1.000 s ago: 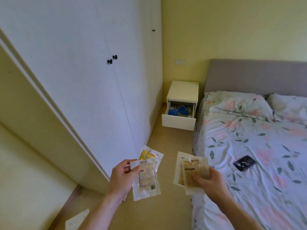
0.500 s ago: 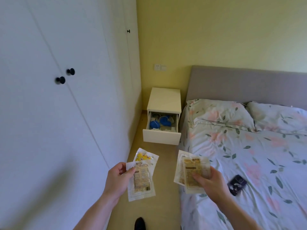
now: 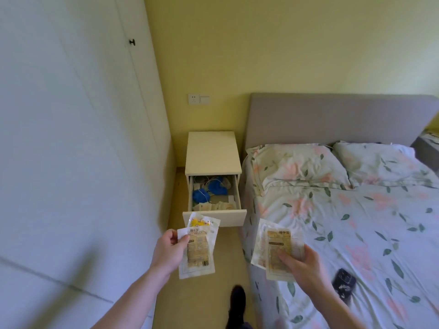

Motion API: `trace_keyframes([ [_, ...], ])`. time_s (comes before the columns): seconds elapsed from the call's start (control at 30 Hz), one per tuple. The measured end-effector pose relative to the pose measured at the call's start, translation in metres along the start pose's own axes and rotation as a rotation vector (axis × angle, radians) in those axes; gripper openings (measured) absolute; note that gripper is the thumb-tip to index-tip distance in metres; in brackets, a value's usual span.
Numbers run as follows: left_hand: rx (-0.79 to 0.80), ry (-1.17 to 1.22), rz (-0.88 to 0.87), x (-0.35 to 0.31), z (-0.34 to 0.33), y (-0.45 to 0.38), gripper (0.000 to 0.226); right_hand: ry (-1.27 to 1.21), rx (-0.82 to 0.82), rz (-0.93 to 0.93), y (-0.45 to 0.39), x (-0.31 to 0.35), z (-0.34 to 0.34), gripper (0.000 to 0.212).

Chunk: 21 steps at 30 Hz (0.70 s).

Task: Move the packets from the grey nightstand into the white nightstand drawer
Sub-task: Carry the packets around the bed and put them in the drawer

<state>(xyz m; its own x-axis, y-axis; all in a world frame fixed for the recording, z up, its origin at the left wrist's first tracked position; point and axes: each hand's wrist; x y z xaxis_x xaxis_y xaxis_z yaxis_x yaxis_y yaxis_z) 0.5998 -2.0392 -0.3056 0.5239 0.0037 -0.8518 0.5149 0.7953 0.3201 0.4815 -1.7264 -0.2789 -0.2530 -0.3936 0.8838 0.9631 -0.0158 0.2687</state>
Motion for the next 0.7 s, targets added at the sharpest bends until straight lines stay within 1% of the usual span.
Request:
trace_keyframes([
  [0.1,-0.026,-0.023,0.019,-0.010,-0.020,-0.044,0.014,0.016,-0.011,-0.048,-0.041,0.007,-0.023,0.014],
  [0.23,-0.038,-0.063,0.057,-0.030,-0.050,-0.115,0.014,0.014,0.014,-0.084,-0.115,0.025,-0.060,0.013],
  [0.3,-0.046,-0.085,0.085,-0.040,-0.062,-0.150,0.016,0.012,0.020,-0.105,-0.151,0.039,-0.079,0.009],
  [0.53,-0.074,-0.201,0.158,-0.067,-0.102,-0.254,0.017,0.158,0.151,-0.150,-0.274,0.070,-0.139,0.010],
  [0.7,-0.050,-0.242,0.249,-0.065,-0.129,-0.306,0.012,0.193,0.193,-0.161,-0.329,0.091,-0.172,0.010],
])
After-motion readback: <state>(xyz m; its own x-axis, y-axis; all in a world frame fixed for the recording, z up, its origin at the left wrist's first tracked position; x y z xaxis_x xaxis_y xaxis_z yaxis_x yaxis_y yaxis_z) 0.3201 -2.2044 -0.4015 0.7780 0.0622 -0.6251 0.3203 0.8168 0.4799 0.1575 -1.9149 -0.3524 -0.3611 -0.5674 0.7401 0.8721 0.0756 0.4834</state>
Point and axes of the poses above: each hand's wrist, its own y-axis away from the middle knuckle, its own z-axis out of the back of the hand, x = y × z, and after that the axes turned 13 degrees about -x, right-handed
